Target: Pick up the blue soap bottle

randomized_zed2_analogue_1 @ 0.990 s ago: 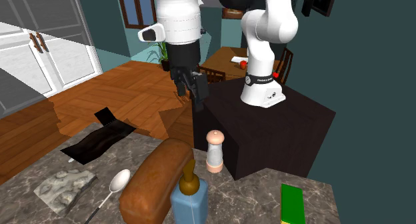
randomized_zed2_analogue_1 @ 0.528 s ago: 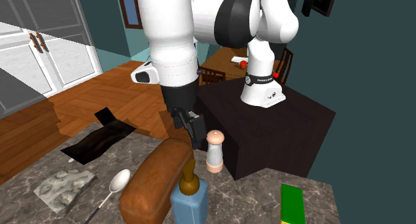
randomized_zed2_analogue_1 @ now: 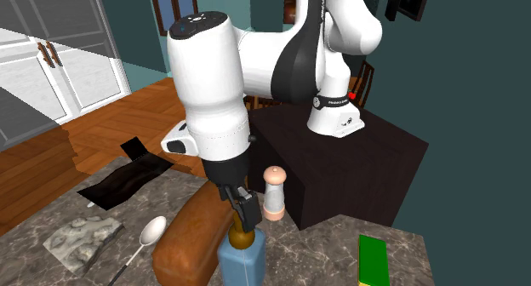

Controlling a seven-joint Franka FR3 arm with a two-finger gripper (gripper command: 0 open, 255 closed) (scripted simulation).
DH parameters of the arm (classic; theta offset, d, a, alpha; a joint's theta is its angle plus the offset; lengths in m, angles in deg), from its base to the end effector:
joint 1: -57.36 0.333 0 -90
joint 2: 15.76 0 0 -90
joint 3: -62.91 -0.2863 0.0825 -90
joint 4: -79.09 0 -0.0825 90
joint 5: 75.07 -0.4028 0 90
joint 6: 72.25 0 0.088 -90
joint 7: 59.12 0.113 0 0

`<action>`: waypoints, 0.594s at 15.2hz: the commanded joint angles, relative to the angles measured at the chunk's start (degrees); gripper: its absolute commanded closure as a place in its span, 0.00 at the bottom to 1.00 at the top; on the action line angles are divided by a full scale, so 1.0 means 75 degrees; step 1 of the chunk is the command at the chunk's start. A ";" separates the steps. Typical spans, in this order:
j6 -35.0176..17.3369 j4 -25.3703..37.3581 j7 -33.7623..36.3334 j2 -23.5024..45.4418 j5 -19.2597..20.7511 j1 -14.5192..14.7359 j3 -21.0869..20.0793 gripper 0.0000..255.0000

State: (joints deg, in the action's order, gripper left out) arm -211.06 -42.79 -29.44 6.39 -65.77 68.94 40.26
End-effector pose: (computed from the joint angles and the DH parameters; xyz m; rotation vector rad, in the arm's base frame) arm 0.4682 0.3247 0.1859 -3.1185 -0.2857 0.1073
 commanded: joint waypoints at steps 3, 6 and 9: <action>-0.0304 0.0052 0.0123 0.0375 0.0201 0.0101 0.0129 0.00; -0.0424 0.0061 0.0167 0.0511 0.0273 0.0141 0.0181 0.00; -0.0423 0.0047 0.0159 0.0494 0.0267 0.0133 0.0177 1.00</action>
State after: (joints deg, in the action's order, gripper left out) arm -214.21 -42.42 -28.26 10.07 -63.78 69.92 41.58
